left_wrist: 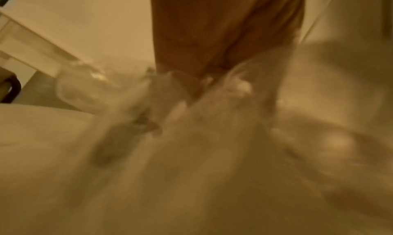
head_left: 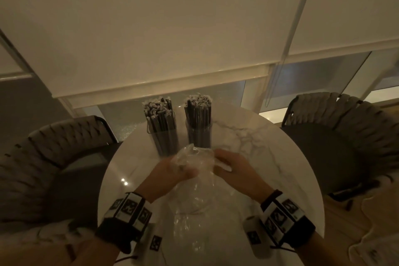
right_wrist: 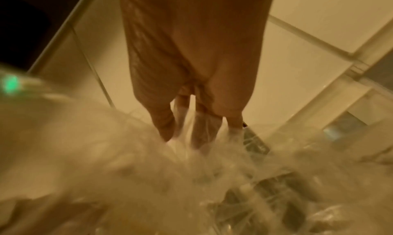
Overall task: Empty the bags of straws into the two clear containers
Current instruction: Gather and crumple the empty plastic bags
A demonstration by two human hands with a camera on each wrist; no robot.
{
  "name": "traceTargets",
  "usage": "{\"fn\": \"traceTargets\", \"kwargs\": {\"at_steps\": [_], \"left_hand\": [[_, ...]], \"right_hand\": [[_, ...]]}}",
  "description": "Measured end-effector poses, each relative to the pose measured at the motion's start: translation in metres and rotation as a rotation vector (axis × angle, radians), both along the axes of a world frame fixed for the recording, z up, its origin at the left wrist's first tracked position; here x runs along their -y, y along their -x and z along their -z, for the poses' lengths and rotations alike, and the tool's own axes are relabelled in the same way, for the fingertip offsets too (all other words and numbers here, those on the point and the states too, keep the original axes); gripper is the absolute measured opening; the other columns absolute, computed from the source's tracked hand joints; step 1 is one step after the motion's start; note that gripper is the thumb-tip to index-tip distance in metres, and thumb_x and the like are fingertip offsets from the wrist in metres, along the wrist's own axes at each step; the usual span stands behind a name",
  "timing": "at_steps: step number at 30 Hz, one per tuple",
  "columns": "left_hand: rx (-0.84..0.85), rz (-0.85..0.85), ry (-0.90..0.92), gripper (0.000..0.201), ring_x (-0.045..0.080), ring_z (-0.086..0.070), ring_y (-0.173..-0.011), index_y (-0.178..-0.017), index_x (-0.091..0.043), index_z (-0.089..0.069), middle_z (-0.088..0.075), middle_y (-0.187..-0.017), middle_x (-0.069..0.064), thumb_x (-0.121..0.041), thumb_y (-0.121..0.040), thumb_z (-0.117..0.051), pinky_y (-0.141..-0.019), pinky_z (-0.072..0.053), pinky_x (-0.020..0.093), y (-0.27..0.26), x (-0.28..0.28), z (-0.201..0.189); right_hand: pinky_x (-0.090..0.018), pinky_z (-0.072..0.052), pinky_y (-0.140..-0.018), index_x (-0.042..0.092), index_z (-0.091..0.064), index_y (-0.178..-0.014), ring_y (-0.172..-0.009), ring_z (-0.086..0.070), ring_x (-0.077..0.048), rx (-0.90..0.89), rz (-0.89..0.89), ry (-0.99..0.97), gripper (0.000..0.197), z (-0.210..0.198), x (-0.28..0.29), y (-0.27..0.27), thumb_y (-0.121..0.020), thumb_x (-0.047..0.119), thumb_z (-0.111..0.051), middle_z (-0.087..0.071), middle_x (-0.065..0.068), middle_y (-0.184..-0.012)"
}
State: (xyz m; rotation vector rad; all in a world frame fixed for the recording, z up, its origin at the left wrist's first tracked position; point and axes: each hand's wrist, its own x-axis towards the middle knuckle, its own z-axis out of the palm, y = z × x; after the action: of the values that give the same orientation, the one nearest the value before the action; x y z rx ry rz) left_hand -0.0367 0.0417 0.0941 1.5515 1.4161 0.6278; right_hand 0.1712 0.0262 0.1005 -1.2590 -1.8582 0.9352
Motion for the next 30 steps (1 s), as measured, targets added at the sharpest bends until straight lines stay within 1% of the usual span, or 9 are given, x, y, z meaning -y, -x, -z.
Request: {"fn": "traceTargets", "kwargs": {"at_steps": [6, 10, 13, 15, 19, 22, 26, 28, 30], "left_hand": [[-0.140, -0.547, -0.370, 0.019, 0.018, -0.060, -0.074, -0.086, -0.020, -0.053, -0.060, -0.075, -0.003, -0.036, -0.084, -0.063, -0.061, -0.047, 0.024, 0.004, 0.006, -0.009], [0.171, -0.397, -0.212, 0.030, 0.019, -0.068, -0.078, -0.095, -0.020, -0.065, -0.069, -0.083, -0.002, -0.045, -0.077, -0.067, -0.061, -0.053, 0.018, -0.015, 0.016, -0.022], [0.615, -0.232, 0.098, 0.042, 0.025, -0.069, -0.097, -0.102, -0.021, -0.070, -0.072, -0.104, 0.009, -0.051, -0.076, -0.057, -0.082, -0.057, 0.037, -0.033, 0.025, -0.041], [0.749, -0.264, 0.251, 0.047, 0.031, -0.066, -0.102, -0.105, -0.018, -0.067, -0.069, -0.110, 0.015, -0.054, -0.083, -0.047, -0.090, -0.053, 0.045, -0.033, 0.024, -0.045], [0.153, -0.469, -0.084, 0.069, 0.020, -0.066, -0.093, -0.119, -0.018, -0.051, -0.067, -0.105, 0.004, -0.071, -0.077, -0.044, -0.067, -0.050, 0.024, -0.010, 0.012, -0.031], [-0.151, -0.217, -0.642, 0.073, -0.003, -0.041, -0.123, -0.135, -0.030, -0.029, -0.044, -0.132, -0.013, -0.057, -0.077, -0.063, -0.095, -0.036, 0.013, 0.006, 0.023, -0.031], [-0.719, 0.244, -0.562, 0.130, 0.020, 0.018, -0.145, -0.144, -0.036, 0.021, 0.019, -0.158, -0.001, -0.095, -0.045, -0.040, -0.112, 0.005, 0.054, 0.000, 0.043, -0.015], [-0.749, 0.272, -0.410, 0.130, 0.016, 0.009, -0.147, -0.143, -0.035, 0.021, 0.010, -0.159, -0.008, -0.088, -0.049, -0.051, -0.113, 0.005, 0.059, -0.001, 0.045, -0.003], [-0.738, 0.212, -0.386, 0.100, 0.009, -0.029, -0.140, -0.145, -0.033, -0.009, -0.028, -0.151, -0.013, -0.061, -0.066, -0.064, -0.116, -0.006, 0.053, 0.002, 0.043, 0.003]], "right_hand": [[-0.027, -0.033, -0.102, 0.042, -0.030, -0.139, -0.123, -0.038, -0.004, -0.062, 0.117, 0.090, 0.074, -0.003, 0.016, -0.008, -0.077, 0.045, -0.070, -0.037, 0.015, -0.138], [-0.027, -0.027, -0.106, 0.055, 0.000, -0.139, -0.133, -0.018, -0.004, -0.104, 0.029, 0.208, 0.110, 0.019, 0.020, 0.015, -0.063, 0.053, -0.078, -0.012, 0.030, -0.139], [-0.022, -0.053, -0.081, 0.053, -0.006, -0.138, -0.125, -0.046, -0.017, -0.461, 0.044, 0.423, 0.110, 0.030, 0.015, 0.017, -0.066, 0.020, -0.083, -0.036, 0.021, -0.135], [-0.030, -0.056, -0.069, 0.036, -0.038, -0.136, -0.107, -0.063, -0.024, -0.585, -0.040, 0.583, 0.081, 0.025, 0.016, 0.016, -0.071, 0.009, -0.078, -0.059, 0.001, -0.124], [-0.031, -0.054, -0.062, -0.001, -0.067, -0.099, -0.077, -0.066, -0.023, -0.522, 0.053, 0.535, 0.025, 0.014, 0.013, 0.008, -0.079, 0.014, -0.072, -0.070, -0.015, -0.095], [-0.020, -0.050, -0.058, 0.002, -0.064, -0.097, -0.065, -0.066, -0.011, -0.426, 0.237, 0.406, 0.016, 0.014, 0.008, 0.004, -0.084, 0.012, -0.066, -0.070, -0.011, -0.085], [-0.015, -0.050, -0.061, 0.006, -0.050, -0.110, -0.072, -0.067, -0.010, -0.489, 0.082, 0.413, 0.028, -0.002, 0.016, 0.017, -0.084, 0.005, -0.062, -0.070, -0.007, -0.082], [-0.021, -0.052, -0.065, 0.007, -0.050, -0.107, -0.074, -0.066, -0.014, -0.593, -0.067, 0.466, 0.031, -0.012, 0.022, 0.025, -0.077, 0.005, -0.060, -0.069, -0.003, -0.077], [-0.027, -0.050, -0.067, 0.009, -0.050, -0.106, -0.076, -0.063, -0.018, -0.556, -0.113, 0.525, 0.035, -0.020, 0.021, 0.028, -0.072, 0.006, -0.061, -0.066, -0.003, -0.077]]}}
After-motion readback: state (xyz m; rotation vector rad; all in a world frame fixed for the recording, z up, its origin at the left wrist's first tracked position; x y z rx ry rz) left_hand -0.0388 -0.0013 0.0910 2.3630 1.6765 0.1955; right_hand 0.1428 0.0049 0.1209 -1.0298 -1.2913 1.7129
